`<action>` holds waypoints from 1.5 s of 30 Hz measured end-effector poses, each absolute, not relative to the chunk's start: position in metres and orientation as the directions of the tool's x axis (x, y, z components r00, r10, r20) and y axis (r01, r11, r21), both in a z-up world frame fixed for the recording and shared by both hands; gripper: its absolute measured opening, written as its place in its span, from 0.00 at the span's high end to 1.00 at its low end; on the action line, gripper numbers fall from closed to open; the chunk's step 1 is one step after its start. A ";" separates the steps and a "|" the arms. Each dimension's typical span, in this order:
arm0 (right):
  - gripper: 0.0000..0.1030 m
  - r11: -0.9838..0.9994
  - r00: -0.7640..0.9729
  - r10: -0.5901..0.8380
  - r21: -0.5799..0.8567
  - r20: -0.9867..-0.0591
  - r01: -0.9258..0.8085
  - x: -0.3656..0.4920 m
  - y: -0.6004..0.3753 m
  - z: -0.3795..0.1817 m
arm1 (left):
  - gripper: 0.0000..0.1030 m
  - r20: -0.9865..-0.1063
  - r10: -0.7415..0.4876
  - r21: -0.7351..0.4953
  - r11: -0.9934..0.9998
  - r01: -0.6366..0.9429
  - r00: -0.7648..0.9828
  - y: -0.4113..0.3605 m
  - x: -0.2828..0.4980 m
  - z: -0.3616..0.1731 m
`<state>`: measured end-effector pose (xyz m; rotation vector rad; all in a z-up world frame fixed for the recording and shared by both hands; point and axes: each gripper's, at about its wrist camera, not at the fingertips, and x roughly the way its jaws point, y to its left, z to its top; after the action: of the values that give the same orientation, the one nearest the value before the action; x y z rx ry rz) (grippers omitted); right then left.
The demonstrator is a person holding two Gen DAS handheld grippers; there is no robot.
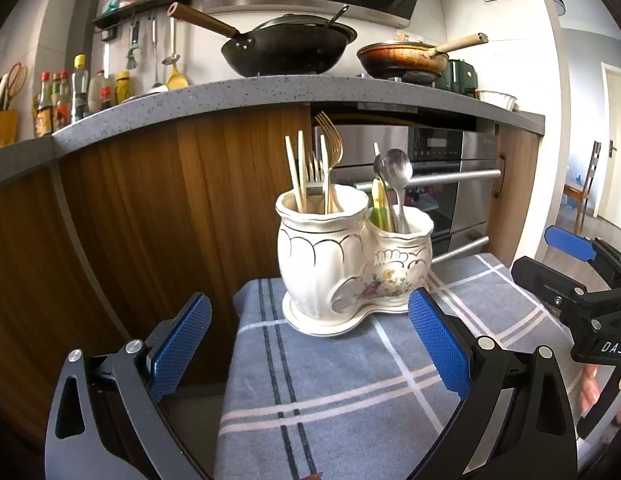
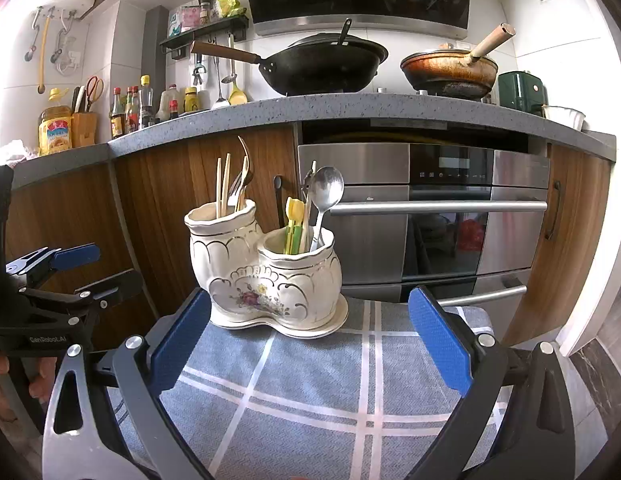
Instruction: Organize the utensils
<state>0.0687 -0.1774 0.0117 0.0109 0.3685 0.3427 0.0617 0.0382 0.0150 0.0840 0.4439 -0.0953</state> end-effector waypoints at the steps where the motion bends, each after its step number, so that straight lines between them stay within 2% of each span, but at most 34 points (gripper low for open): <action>1: 0.05 0.942 0.875 0.332 0.073 -0.352 -0.328 0.068 -0.177 0.012 | 0.05 -0.432 -0.073 0.059 0.992 0.109 0.899 0.039 0.061 0.015; 45: 0.05 0.942 0.874 0.332 0.077 -0.355 -0.327 0.066 -0.176 0.012 | 0.05 -0.425 -0.079 0.073 0.990 0.120 0.902 0.036 0.060 0.012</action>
<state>0.0656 -0.1759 0.0120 0.0145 0.3734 0.3441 0.0596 0.0363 0.0122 0.0981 0.4350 -0.1031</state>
